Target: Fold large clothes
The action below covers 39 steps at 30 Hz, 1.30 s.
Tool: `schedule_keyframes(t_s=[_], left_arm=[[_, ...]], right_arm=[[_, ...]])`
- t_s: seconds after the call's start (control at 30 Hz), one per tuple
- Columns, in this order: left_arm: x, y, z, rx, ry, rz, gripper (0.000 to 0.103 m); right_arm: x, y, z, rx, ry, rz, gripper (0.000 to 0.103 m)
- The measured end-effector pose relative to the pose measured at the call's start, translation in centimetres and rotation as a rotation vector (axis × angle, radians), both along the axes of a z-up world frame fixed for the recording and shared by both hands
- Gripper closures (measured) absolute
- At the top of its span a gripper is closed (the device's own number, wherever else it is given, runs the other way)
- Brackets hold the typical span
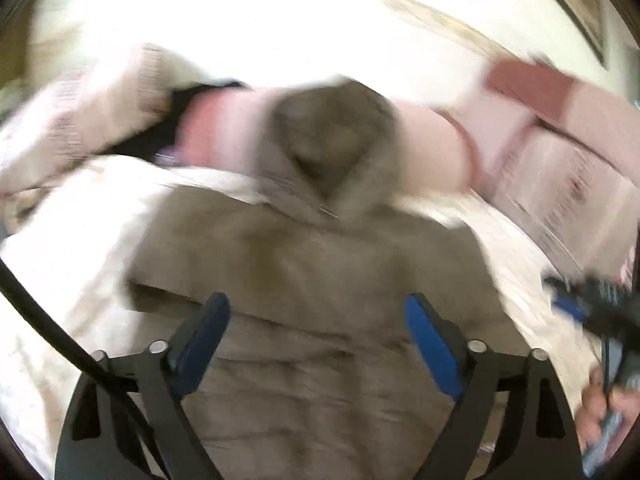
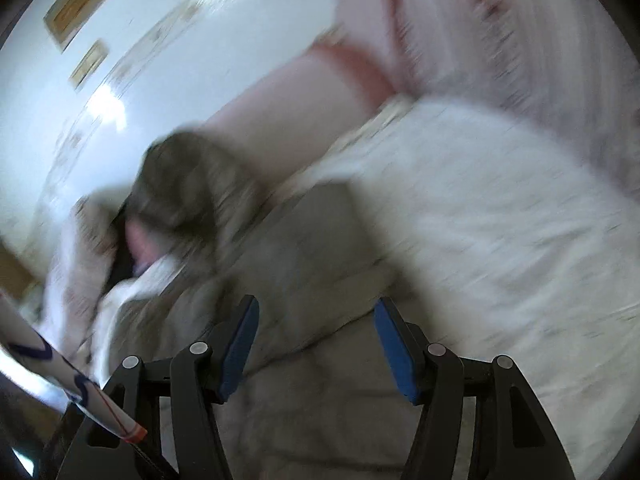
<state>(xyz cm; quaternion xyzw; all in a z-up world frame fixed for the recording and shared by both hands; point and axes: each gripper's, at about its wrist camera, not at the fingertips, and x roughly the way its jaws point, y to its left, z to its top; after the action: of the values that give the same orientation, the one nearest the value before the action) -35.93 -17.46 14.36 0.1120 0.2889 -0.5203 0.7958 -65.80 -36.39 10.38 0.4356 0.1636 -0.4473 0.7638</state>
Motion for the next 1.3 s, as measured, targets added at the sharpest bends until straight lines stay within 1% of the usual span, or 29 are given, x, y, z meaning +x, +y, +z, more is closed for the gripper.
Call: schedule_keyframes(t_s=[0.03, 0.07, 0.13, 0.17, 0.23, 0.3, 0.33, 0.37, 0.47, 0.57, 0.6, 0.67, 0.7, 0.73, 0.77, 0.8, 0.87, 0.9, 0.93, 1.0, 1.03, 1.1, 1.13, 1.17, 1.2, 1.23, 1.3], left_arm=[[1.8, 0.9, 0.0, -0.017, 0.011, 0.043, 0.013], [3.3, 1.2, 0.0, -0.025, 0.027, 0.071, 0.013], [8.1, 2.1, -1.0, -0.047, 0.102, 0.151, 0.013], [9.8, 2.5, -1.6, -0.063, 0.135, 0.178, 0.013], [12.5, 3.1, -2.8, -0.067, 0.197, 0.204, 0.013], [15.6, 3.1, -4.3, -0.055, 0.270, 0.244, 0.014], [16.1, 3.0, -4.6, -0.058, 0.287, 0.255, 0.014], [17.3, 3.2, -5.1, -0.073, 0.324, 0.266, 0.014], [19.1, 3.0, -5.9, -0.098, 0.394, 0.260, 0.014], [20.6, 3.3, -6.7, -0.100, 0.419, 0.288, 0.014], [21.2, 3.3, -7.3, -0.098, 0.442, 0.300, 0.014], [22.1, 3.0, -8.6, -0.092, 0.492, 0.318, 0.014], [22.3, 3.0, -9.0, -0.094, 0.520, 0.322, 0.014], [22.4, 2.9, -9.3, -0.097, 0.540, 0.320, 0.014], [22.6, 2.8, -9.7, -0.101, 0.568, 0.310, 0.013], [22.6, 2.5, -10.0, -0.103, 0.586, 0.299, 0.013], [22.5, 2.2, -10.0, -0.096, 0.571, 0.300, 0.013], [22.2, 2.0, -9.9, -0.088, 0.553, 0.296, 0.014], [22.1, 1.9, -9.9, -0.082, 0.543, 0.291, 0.014], [21.7, 1.6, -9.8, -0.070, 0.525, 0.285, 0.014], [21.5, 1.5, -9.7, -0.067, 0.518, 0.283, 0.013], [20.9, 1.0, -9.7, -0.042, 0.483, 0.277, 0.013], [20.4, 0.7, -9.7, -0.026, 0.457, 0.272, 0.013], [20.1, 0.4, -9.7, -0.011, 0.439, 0.267, 0.013], [19.6, -0.1, -9.8, 0.010, 0.420, 0.261, 0.013], [19.2, -0.6, -10.0, 0.035, 0.398, 0.252, 0.013], [18.1, -1.7, -10.6, 0.091, 0.345, 0.235, 0.013]], right_arm=[[1.2, -0.2, -0.9, 0.046, -0.063, 0.067, 0.038], [2.1, -0.3, -1.6, 0.080, -0.097, 0.106, 0.038], [4.4, -0.5, -3.2, 0.151, -0.178, 0.181, 0.038], [5.5, -0.6, -4.0, 0.181, -0.209, 0.203, 0.038], [7.2, -0.8, -5.0, 0.219, -0.243, 0.225, 0.038], [9.2, -1.1, -6.0, 0.246, -0.251, 0.246, 0.039], [9.9, -1.3, -6.3, 0.252, -0.249, 0.253, 0.044], [10.9, -1.3, -6.7, 0.253, -0.247, 0.261, 0.049], [12.5, -1.4, -7.0, 0.249, -0.241, 0.276, 0.049], [13.8, -1.2, -7.3, 0.231, -0.201, 0.271, 0.049], [13.9, -1.5, -7.6, 0.234, -0.199, 0.269, 0.049], [14.0, -1.8, -8.2, 0.251, -0.208, 0.259, 0.049], [14.1, -2.0, -8.7, 0.264, -0.229, 0.258, 0.049], [14.2, -2.1, -8.9, 0.268, -0.243, 0.264, 0.056], [14.3, -2.2, -9.0, 0.266, -0.247, 0.270, 0.072], [14.4, -2.3, -8.8, 0.253, -0.225, 0.273, 0.080], [14.1, -2.2, -8.3, 0.229, -0.207, 0.267, 0.084], [13.7, -2.1, -8.0, 0.220, -0.204, 0.258, 0.084], [13.1, -2.1, -7.4, 0.203, -0.181, 0.235, 0.084], [12.1, -2.0, -6.5, 0.165, -0.117, 0.183, 0.084], [11.4, -2.0, -5.9, 0.135, -0.053, 0.133, 0.084], [9.9, -2.2, -5.3, 0.098, 0.037, 0.047, 0.084], [9.5, -2.3, -5.3, 0.097, 0.054, 0.034, 0.084], [9.3, -2.7, -5.7, 0.114, 0.072, 0.031, 0.084], [9.0, -3.0, -6.3, 0.142, 0.071, 0.029, 0.084], [8.9, -3.1, -6.9, 0.166, 0.072, 0.026, 0.084], [9.1, -3.3, -7.4, 0.183, 0.105, 0.026, 0.084]])
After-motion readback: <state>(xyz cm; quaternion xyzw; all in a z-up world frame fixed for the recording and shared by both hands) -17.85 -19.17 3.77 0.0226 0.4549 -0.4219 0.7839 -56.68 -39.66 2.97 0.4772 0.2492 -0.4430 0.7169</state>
